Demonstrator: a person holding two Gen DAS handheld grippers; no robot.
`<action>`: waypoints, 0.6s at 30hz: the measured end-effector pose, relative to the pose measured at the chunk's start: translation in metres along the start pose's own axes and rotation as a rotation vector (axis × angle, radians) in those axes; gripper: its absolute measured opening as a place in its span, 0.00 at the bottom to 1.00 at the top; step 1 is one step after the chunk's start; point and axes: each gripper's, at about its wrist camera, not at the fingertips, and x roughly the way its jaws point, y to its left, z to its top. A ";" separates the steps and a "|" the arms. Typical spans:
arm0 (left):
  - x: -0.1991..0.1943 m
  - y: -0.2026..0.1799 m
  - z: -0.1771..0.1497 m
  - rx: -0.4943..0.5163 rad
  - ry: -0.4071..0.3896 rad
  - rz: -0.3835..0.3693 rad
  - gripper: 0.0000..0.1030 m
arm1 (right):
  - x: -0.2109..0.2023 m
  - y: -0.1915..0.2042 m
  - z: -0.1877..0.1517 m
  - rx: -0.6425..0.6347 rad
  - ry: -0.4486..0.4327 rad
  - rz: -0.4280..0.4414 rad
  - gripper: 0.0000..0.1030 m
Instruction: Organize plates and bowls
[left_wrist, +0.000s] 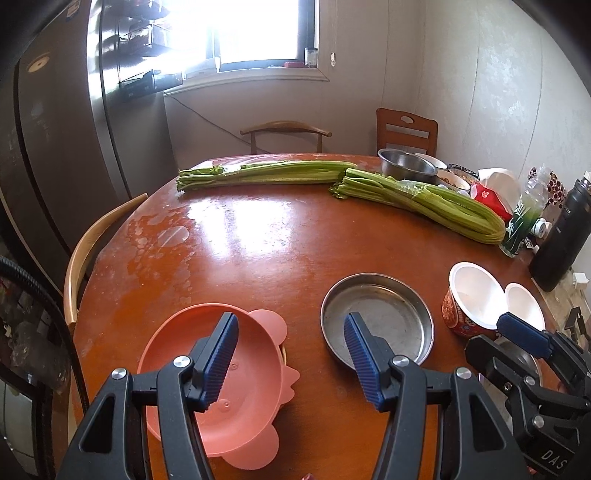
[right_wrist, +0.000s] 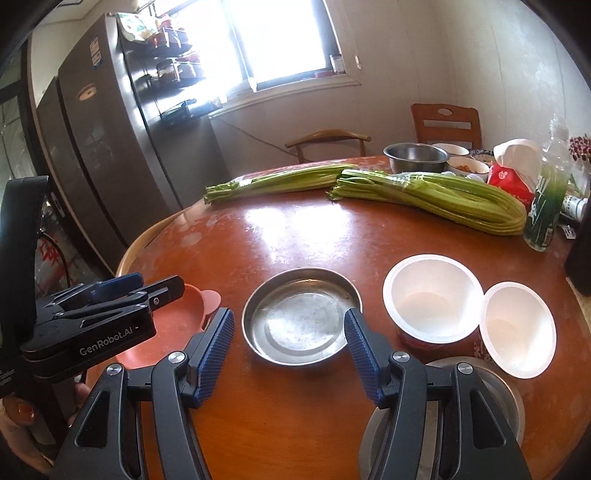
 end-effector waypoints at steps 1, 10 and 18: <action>0.002 -0.003 0.001 0.002 0.004 -0.001 0.57 | 0.002 -0.002 0.000 0.005 0.006 -0.002 0.62; 0.037 -0.024 0.009 0.045 0.065 -0.018 0.57 | 0.027 -0.018 0.000 0.044 0.073 -0.019 0.62; 0.070 -0.030 0.011 0.076 0.135 -0.038 0.57 | 0.059 -0.019 -0.009 0.055 0.178 -0.047 0.62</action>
